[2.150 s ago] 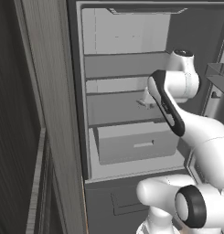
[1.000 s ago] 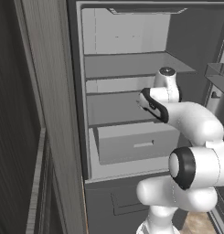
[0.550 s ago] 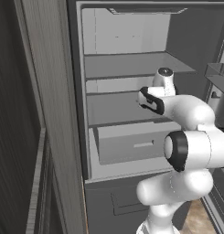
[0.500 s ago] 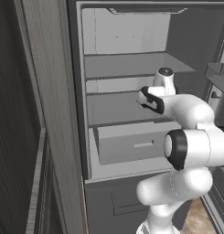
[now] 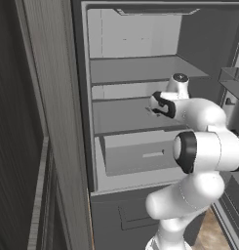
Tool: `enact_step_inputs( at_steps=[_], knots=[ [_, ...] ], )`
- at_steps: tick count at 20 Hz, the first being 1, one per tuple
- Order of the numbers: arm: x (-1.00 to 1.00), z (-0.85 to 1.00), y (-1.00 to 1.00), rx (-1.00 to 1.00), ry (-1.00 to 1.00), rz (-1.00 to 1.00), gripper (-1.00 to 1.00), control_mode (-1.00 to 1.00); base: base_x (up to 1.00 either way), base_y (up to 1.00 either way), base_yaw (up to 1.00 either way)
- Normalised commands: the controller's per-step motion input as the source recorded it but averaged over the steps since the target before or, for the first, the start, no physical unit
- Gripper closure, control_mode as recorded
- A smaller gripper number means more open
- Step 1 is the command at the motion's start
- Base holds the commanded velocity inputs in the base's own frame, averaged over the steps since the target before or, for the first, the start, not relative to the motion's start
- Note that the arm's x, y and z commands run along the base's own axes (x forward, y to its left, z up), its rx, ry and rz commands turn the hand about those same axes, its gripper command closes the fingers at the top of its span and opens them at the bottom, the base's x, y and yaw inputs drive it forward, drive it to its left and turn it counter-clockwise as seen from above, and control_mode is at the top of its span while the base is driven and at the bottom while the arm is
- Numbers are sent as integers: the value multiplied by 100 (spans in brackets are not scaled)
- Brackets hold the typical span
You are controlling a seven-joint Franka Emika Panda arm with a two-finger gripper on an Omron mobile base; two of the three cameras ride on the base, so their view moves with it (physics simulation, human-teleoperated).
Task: Take the fish out of the fridge, briefly rinse it in the sink, and place it on the tray next to the sink.
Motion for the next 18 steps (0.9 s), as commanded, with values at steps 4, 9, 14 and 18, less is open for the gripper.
enact_step_inputs(
  at_steps=[4, 9, 14, 18],
  knots=[
    [29, -14, 0, 1, 0, 0, -100, -100, 0, 0, 0],
    [41, -18, 0, 4, 0, 1, -100, -100, 0, 0, 0],
    [37, -20, 0, 3, 0, 2, -100, -100, 0, 0, 0],
    [36, -32, -3, 0, 0, 2, -100, -100, 0, 0, 0]
  ],
)
